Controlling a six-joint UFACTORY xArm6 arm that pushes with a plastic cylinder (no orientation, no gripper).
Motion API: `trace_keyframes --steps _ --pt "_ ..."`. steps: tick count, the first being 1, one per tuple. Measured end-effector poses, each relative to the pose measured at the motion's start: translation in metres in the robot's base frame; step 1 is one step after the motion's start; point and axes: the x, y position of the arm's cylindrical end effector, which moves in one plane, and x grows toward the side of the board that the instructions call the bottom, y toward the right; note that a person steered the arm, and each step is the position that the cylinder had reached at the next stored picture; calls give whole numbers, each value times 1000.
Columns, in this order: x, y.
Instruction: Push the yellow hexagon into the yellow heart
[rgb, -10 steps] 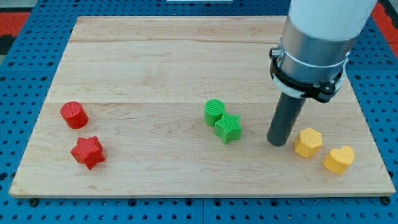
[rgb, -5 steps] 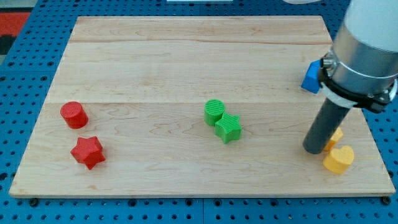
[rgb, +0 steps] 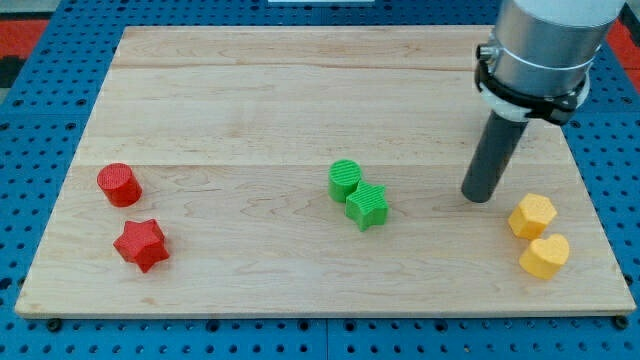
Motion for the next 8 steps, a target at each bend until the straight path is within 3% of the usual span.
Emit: trace_keyframes --steps 4,8 --pt "-10 51" --pt "35 52"
